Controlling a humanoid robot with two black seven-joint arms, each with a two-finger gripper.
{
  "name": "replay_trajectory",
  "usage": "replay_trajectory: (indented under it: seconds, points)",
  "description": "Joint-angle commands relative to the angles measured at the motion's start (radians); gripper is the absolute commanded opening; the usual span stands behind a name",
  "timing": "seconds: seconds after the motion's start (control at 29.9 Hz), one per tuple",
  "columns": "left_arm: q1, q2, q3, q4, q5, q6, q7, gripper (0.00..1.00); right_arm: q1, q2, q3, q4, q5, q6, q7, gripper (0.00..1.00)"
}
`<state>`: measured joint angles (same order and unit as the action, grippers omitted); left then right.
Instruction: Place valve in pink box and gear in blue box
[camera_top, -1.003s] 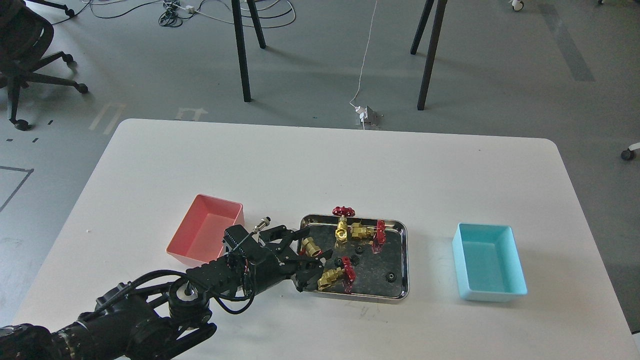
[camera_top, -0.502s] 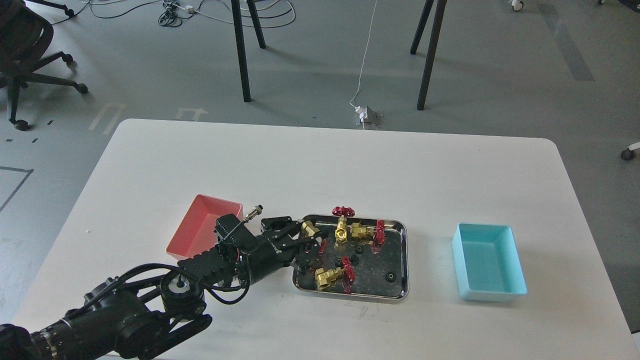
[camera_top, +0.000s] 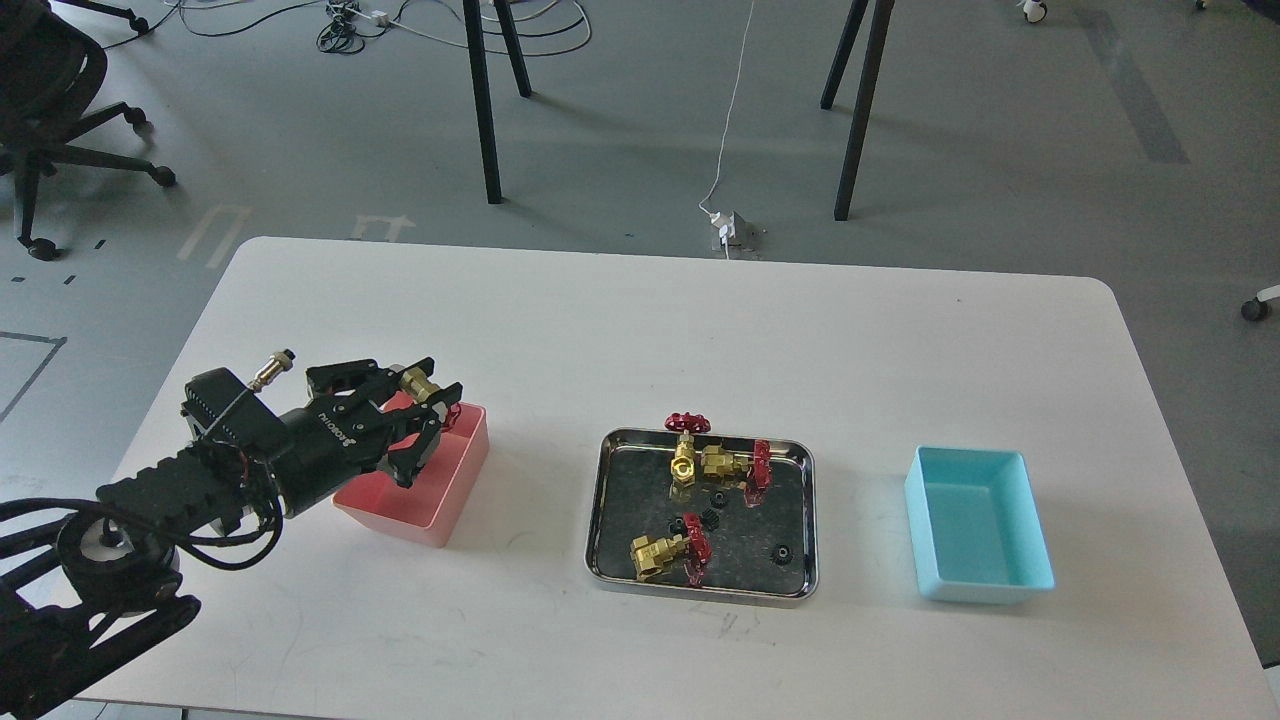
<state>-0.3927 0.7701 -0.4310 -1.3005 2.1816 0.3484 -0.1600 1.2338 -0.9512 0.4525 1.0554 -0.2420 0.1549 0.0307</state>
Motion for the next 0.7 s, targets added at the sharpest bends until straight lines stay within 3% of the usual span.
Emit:
replay_trajectory:
  seconds: [0.0,0.3,0.47,0.57,0.67]
  points:
    - [0.040,-0.008,0.003,0.029,0.000,0.003,-0.003,0.16,0.006,0.020,0.000,-0.017,-0.002,0.000,0.000,0.99]
    - [0.064,-0.080,-0.005,0.148,0.000,0.004,-0.010,0.24,0.007,0.048,0.002,-0.025,-0.003,-0.005,0.000,0.99]
    - [0.066,-0.124,-0.012,0.152,0.000,0.007,-0.009,0.52,0.009,0.057,0.003,-0.023,-0.003,-0.015,0.000,0.99]
    - [0.069,-0.130,-0.034,0.152,0.000,0.007,-0.007,0.78,0.012,0.061,0.003,-0.023,-0.003,-0.018,0.000,0.99]
    - [0.067,-0.129,-0.043,0.152,0.000,0.009,-0.006,0.85,0.013,0.065,0.008,-0.023,-0.003,-0.024,0.001,0.99]
